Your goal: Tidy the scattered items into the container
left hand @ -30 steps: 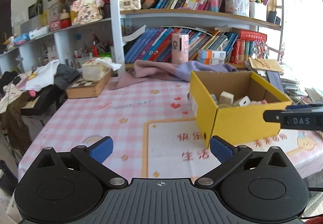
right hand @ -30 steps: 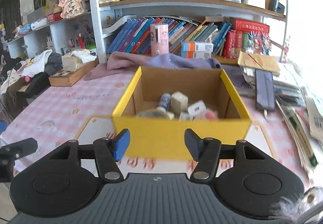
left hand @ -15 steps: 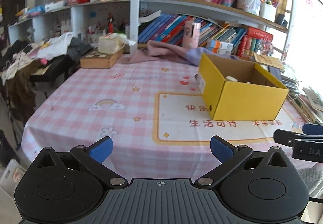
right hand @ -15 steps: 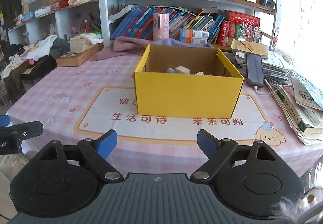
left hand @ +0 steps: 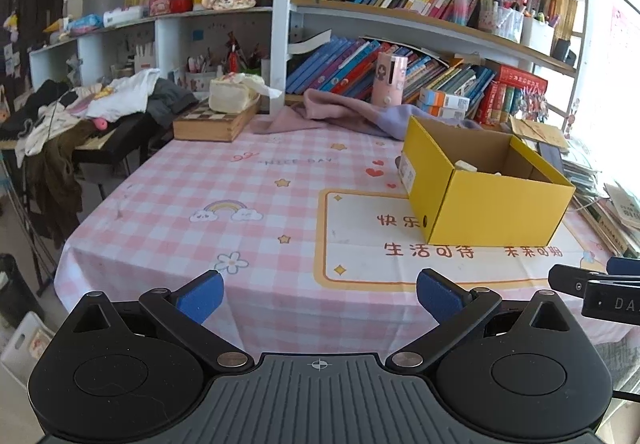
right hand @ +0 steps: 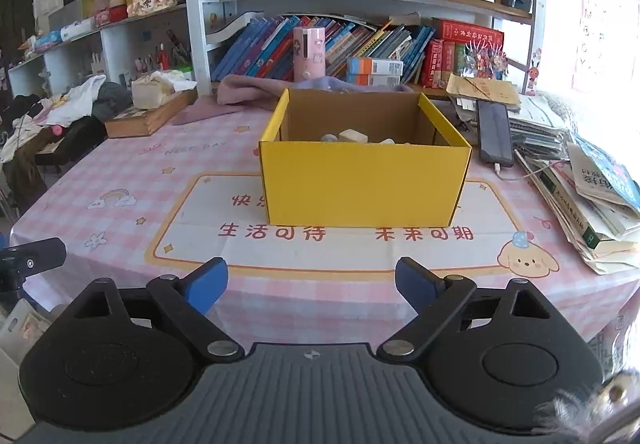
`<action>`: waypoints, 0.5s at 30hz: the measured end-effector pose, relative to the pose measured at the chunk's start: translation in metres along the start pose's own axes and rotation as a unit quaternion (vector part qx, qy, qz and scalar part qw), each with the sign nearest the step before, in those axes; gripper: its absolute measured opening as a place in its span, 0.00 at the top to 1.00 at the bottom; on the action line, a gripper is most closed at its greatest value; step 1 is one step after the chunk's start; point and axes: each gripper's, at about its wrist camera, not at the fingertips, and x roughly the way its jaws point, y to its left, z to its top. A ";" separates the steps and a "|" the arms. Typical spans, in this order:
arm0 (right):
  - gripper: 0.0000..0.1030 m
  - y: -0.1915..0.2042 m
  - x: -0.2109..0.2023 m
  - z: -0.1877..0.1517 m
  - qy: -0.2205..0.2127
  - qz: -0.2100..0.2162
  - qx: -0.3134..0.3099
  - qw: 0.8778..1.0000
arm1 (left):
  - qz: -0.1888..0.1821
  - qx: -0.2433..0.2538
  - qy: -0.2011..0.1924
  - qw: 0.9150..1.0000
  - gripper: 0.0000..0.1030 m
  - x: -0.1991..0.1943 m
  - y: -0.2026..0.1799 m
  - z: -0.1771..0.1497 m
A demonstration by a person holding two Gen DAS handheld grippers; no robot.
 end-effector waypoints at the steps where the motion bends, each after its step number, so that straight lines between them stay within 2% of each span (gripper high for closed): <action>1: 0.11 0.000 0.000 0.000 0.001 0.000 0.000 1.000 | 0.002 -0.002 0.002 1.000 0.00 0.000 0.001 -0.001; 15: 0.04 0.014 -0.008 -0.006 0.006 0.008 -0.012 1.000 | 0.028 0.002 0.009 1.000 0.00 -0.011 0.006 -0.007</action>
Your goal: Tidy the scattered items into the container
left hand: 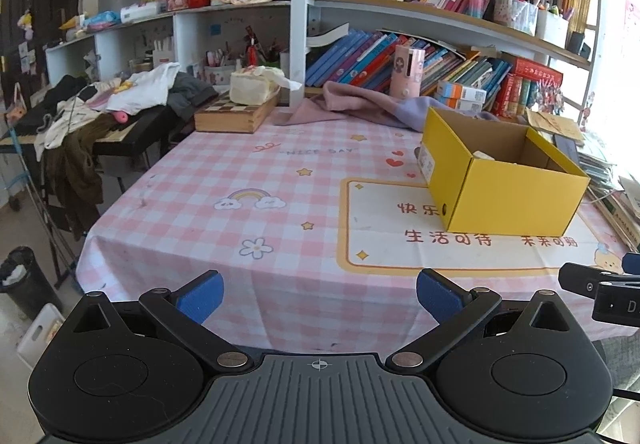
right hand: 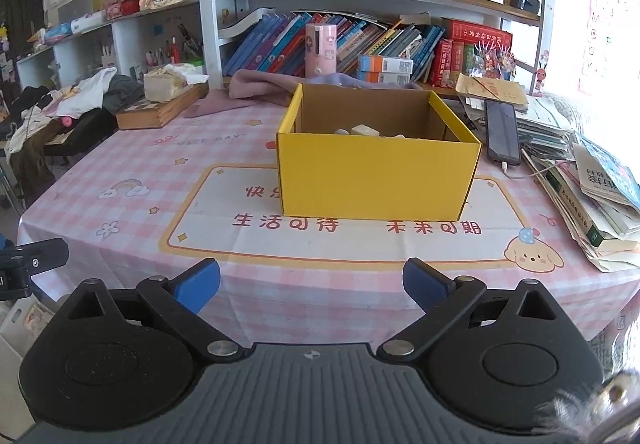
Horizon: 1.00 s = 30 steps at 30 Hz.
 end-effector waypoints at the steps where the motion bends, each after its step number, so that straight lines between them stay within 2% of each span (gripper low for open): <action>1: 0.04 0.001 0.000 0.000 0.001 0.001 0.000 1.000 | 0.001 -0.001 0.000 1.000 0.00 0.000 0.001 0.000; 30: 0.03 0.009 -0.001 -0.004 0.017 0.002 -0.015 1.000 | -0.012 0.008 0.009 1.000 0.00 -0.006 -0.004 -0.005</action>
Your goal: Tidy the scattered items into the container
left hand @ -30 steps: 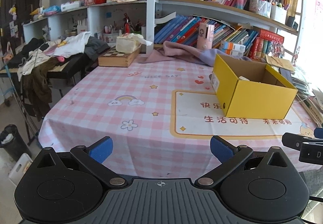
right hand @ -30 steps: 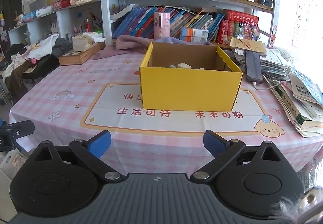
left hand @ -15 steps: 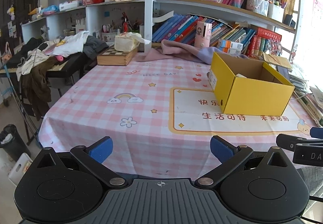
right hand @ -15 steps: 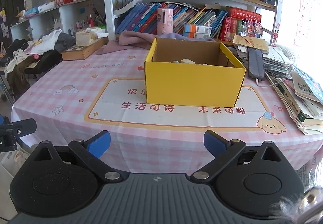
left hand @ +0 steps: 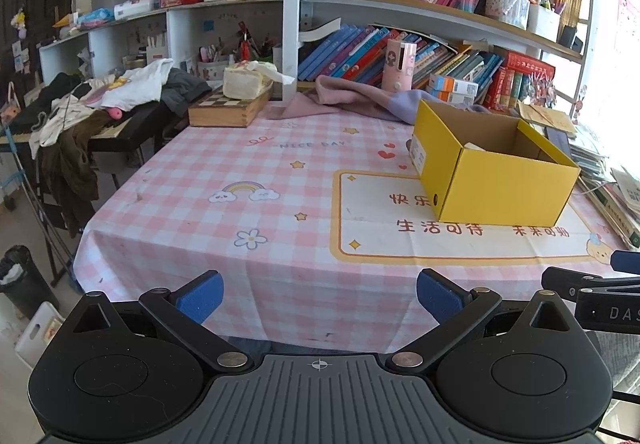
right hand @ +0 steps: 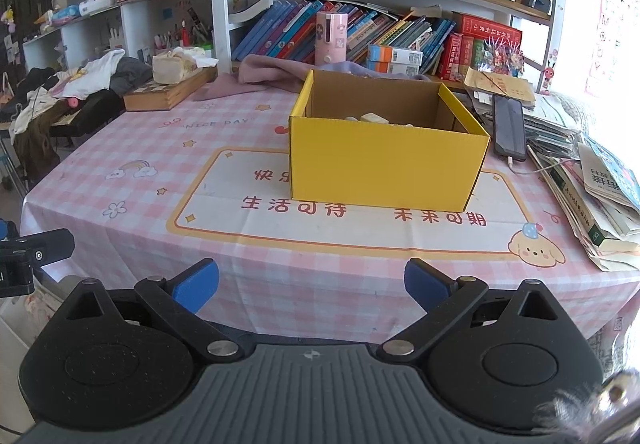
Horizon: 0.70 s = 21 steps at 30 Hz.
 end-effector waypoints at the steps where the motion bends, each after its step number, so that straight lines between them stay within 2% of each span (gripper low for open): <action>1: 0.03 0.000 0.000 0.000 0.000 0.000 0.000 1.000 | 0.000 0.001 0.001 1.000 0.00 0.000 0.000 0.000; 21: 0.02 -0.002 0.001 -0.002 0.001 -0.002 0.002 1.000 | -0.011 0.010 0.009 1.000 0.00 0.004 -0.005 -0.001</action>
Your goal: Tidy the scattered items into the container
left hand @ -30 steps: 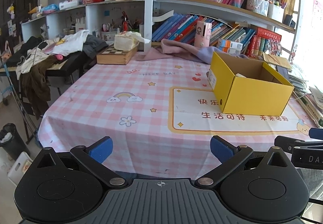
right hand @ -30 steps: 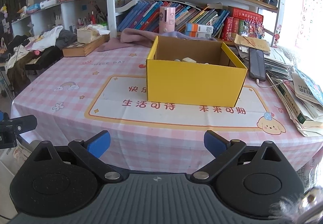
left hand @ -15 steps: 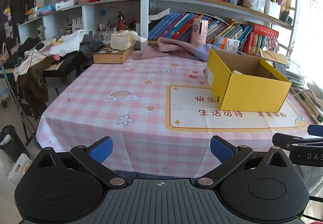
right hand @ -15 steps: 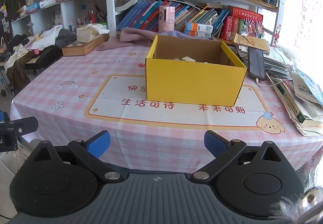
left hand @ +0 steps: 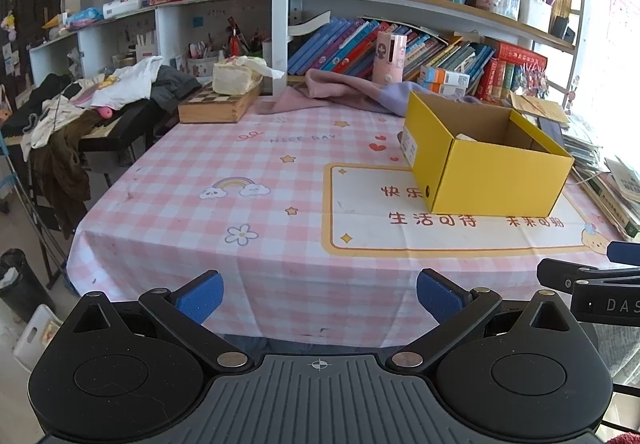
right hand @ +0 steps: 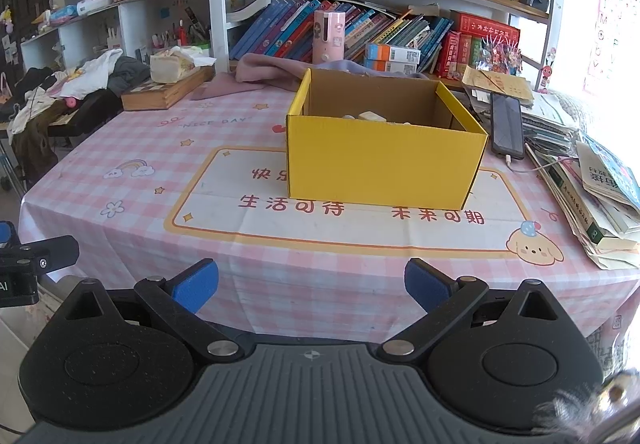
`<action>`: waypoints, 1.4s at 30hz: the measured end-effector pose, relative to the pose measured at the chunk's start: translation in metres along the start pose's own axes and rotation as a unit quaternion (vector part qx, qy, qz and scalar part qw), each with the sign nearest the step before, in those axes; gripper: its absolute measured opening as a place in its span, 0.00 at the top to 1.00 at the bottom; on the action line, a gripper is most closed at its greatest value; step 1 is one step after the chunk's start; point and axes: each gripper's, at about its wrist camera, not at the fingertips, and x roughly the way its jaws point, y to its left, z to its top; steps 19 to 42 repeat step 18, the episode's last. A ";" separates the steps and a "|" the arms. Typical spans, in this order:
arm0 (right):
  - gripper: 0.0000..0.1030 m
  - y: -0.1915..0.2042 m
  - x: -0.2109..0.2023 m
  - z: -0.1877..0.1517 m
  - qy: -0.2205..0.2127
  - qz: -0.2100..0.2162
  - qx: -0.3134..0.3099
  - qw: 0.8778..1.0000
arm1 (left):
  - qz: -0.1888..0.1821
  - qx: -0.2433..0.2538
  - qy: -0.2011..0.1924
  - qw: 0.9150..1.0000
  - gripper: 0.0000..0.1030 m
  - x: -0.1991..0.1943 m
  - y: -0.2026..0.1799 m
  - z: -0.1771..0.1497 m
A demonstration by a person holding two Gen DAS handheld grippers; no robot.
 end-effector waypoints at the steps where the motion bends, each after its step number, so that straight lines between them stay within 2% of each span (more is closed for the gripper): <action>1: 0.02 0.000 0.000 -0.001 0.001 0.000 0.000 1.000 | -0.002 0.000 0.000 1.000 0.00 0.000 0.000 0.000; 42: 0.02 0.003 0.012 0.005 0.012 -0.005 0.000 1.000 | -0.006 -0.005 0.003 1.000 0.00 0.011 0.006 0.004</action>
